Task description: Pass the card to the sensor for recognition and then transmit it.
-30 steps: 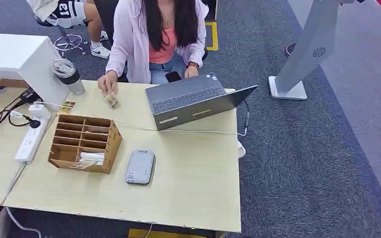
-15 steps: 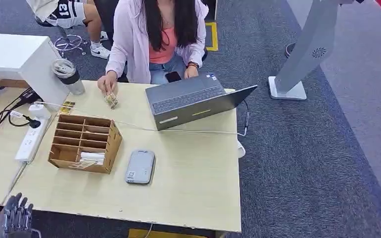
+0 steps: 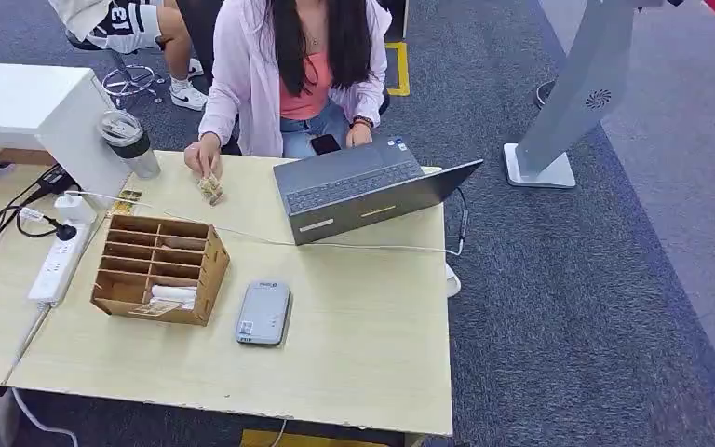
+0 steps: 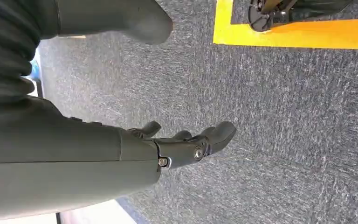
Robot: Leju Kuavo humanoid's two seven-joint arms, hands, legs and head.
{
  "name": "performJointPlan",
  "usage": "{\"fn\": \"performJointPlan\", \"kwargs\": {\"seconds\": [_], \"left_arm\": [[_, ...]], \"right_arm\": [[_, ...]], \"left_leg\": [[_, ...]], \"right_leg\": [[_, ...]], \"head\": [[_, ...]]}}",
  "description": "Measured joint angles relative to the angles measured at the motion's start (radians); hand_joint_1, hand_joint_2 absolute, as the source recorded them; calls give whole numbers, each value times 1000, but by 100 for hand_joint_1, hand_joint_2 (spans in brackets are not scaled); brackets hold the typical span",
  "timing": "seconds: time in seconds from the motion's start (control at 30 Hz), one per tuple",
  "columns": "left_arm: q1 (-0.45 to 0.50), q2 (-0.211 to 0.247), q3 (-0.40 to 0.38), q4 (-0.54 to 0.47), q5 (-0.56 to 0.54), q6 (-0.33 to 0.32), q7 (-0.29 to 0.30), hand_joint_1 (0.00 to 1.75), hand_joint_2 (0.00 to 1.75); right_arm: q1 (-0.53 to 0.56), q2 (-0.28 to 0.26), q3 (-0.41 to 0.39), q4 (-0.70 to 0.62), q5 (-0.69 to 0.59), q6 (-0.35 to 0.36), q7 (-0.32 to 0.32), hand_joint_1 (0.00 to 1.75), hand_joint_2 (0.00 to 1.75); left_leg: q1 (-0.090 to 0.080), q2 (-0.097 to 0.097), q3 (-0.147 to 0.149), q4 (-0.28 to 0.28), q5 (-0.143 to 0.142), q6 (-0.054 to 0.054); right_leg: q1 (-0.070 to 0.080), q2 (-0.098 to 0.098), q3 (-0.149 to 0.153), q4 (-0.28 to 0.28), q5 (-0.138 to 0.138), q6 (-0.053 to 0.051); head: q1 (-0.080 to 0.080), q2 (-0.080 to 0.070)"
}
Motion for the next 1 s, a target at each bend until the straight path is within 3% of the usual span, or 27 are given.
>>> {"fn": "performJointPlan", "kwargs": {"seconds": [0.2, 0.37, 0.57, 1.0], "left_arm": [[0, 7, -16, -46, 65, 18, 10, 0, 0], [-2, 48, -23, -53, 122, 27, 8, 0, 0], [-53, 114, -53, -52, -5, 176, 2, 0, 0], [-68, 152, -97, -50, -15, 202, 2, 0, 0]], "right_arm": [[-9, 0, -3, 2, 10, 6, -5, 0, 175], [-16, 0, -3, 3, 23, 11, 22, 0, 175], [-27, 0, -3, 4, 60, 26, 37, 0, 175], [-33, 0, -3, 5, 62, 25, 40, 0, 175]], "left_leg": [[0, 0, 0, 0, 0, 0], [0, 0, 0, 0, 1, -1], [0, -1, 0, 0, 2, -1], [0, 1, 0, 0, 2, -1]], "right_leg": [[0, 0, 0, 0, 0, 1], [0, 0, 0, 0, 1, 1], [0, 0, 0, 0, 1, 0], [0, 1, -1, 0, 3, 0]], "head": [[0, 0], [0, 0], [0, 0], [0, 0]]}}
